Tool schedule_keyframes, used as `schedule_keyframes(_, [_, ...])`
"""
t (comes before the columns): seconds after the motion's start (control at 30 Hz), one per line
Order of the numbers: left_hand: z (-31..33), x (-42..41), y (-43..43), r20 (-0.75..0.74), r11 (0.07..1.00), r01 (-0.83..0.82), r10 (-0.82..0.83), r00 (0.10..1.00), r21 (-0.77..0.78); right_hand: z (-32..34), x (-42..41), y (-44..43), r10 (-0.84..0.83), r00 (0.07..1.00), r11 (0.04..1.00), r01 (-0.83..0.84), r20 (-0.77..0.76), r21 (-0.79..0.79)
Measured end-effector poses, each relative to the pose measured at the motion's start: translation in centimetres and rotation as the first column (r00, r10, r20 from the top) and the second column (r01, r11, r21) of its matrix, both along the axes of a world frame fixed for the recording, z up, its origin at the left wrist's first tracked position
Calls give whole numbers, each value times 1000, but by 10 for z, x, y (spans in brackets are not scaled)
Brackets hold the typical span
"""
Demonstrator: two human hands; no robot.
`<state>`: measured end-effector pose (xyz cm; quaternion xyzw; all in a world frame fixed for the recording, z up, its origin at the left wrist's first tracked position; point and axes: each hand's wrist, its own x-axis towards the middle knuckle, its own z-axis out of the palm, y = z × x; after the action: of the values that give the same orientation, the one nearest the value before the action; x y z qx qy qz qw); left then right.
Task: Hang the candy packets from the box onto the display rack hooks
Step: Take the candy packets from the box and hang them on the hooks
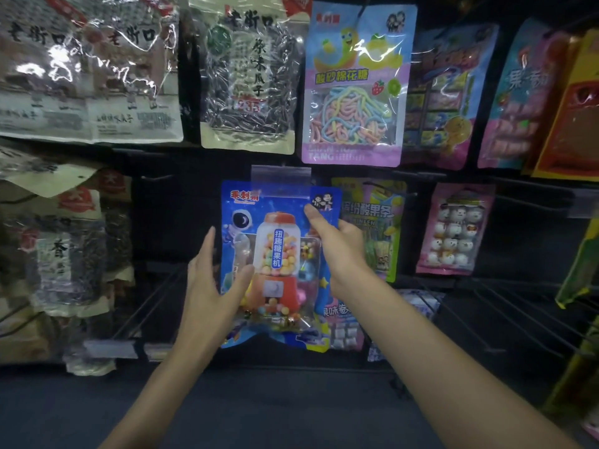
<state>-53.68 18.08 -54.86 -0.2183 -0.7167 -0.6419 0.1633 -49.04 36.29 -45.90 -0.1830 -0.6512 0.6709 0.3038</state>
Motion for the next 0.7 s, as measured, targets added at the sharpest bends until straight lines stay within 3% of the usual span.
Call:
schedule_keyframes(0.13, [-7, 8, -2, 41, 963, 254, -259, 965, 92, -3, -2, 4, 2, 1000, 1000, -3, -12, -31])
schedule_keyframes(0.23, [-11, 8, -5, 58, 943, 311, -319, 946, 114, -9, -2, 4, 16, 1000, 1000, -16, -22, -16])
schedule_keyframes(0.33, [-14, 6, -9, 74, 941, 314, -325, 943, 130, -25, 11, 0, 82, 997, 996, -82, 16, 26])
schedule_keyframes(0.53, [-25, 5, -4, 157, 949, 212, -252, 955, 235, -96, 46, -6, 185, 979, 980, -178, -85, 86])
schedule_keyframes(0.7, [-28, 11, 8, 179, 944, 131, -192, 965, 304, -126, 56, -13, 108, 990, 957, -78, -90, 281])
